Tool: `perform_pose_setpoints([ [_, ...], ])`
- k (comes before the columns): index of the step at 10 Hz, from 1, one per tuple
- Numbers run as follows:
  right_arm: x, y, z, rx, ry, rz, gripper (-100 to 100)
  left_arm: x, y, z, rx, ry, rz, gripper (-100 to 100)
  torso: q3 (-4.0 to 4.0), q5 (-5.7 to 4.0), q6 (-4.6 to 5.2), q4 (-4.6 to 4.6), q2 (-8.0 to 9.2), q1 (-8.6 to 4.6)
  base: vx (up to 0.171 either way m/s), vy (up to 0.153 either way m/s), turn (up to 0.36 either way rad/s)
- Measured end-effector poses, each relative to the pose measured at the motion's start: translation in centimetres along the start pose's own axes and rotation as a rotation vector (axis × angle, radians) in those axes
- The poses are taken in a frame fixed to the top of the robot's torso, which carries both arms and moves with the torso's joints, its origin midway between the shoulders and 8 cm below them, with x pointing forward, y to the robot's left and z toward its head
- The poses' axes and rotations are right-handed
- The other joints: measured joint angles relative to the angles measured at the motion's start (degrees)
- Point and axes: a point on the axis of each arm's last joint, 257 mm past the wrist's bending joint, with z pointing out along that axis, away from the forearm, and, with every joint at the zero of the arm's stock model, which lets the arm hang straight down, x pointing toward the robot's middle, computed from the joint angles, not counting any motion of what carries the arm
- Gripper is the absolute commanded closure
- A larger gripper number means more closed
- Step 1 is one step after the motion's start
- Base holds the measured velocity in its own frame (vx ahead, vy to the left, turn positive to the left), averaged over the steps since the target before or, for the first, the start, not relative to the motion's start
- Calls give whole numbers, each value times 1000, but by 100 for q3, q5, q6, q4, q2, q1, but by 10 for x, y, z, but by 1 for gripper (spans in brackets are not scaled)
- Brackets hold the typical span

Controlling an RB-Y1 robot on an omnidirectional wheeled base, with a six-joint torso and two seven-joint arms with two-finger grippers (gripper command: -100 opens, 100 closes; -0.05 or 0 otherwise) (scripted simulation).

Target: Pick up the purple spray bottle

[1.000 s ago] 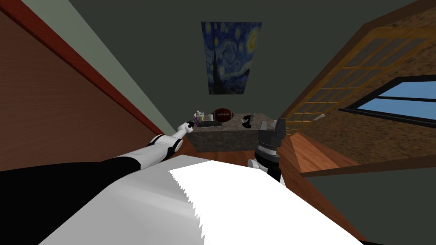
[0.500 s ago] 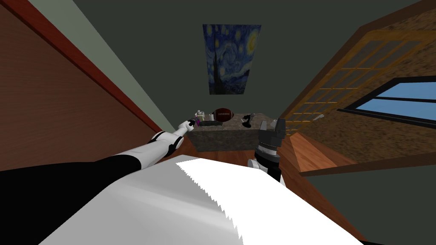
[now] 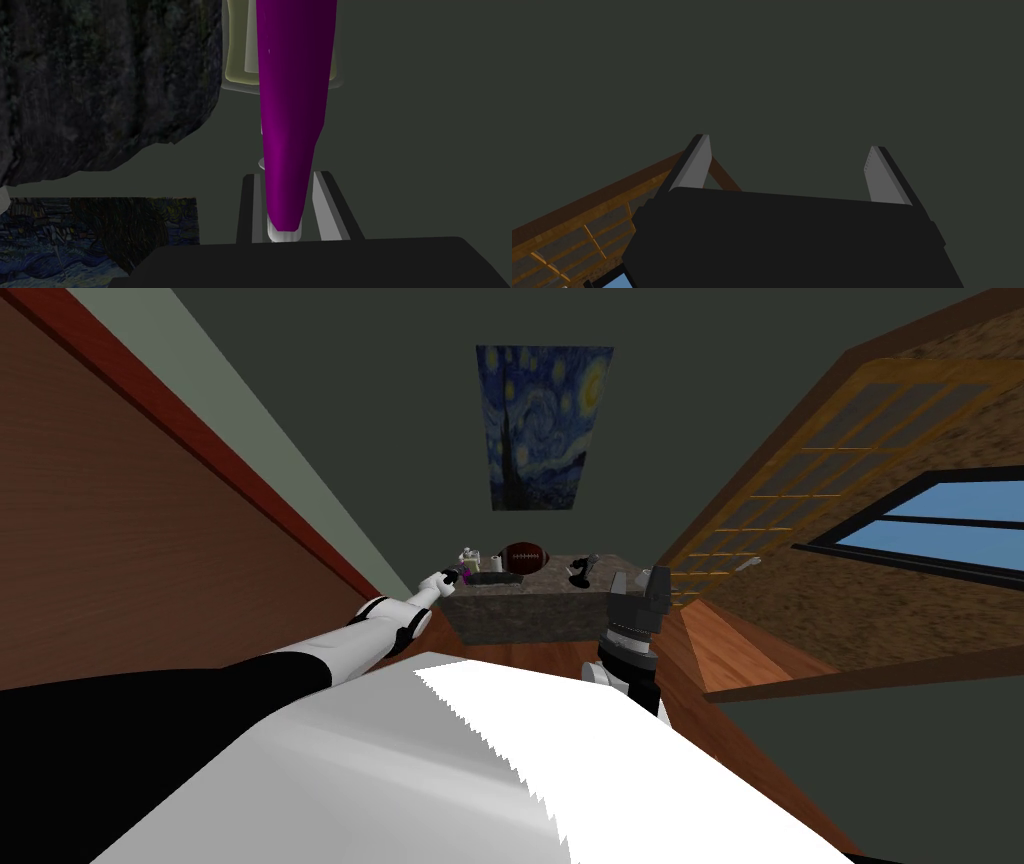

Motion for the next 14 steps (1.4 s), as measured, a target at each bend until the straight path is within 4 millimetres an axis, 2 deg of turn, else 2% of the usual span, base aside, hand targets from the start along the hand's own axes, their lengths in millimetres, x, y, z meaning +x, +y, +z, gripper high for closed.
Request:
perform_pose_setpoints([
  [2,0,0,0,0,0,0,0,12,24,-8,-40,7,-26,100,-30,8,-4,-18,-45,6,82,-20,-28],
  [3,0,0,0,0,0,0,0,17,30,-10,-47,12,-31,100,-39,18,-10,-32,-46,20,17,-1,7],
  [6,0,0,0,0,0,0,0,19,29,-16,-35,3,-27,100,-38,37,-11,-48,-27,38,14,-7,-33],
  [8,0,0,0,0,0,0,0,23,47,-28,-63,-5,-53,100,-57,38,-12,-56,-59,35,66,-6,-27],
  [10,0,0,0,0,0,0,0,30,51,-36,-57,-12,-48,100,-52,42,-15,-59,-46,45,37,1,-58],
  [14,0,0,0,0,0,0,0,36,82,-69,-92,-32,-70,100,-68,42,-14,-64,-74,48,80,-9,-49],
])
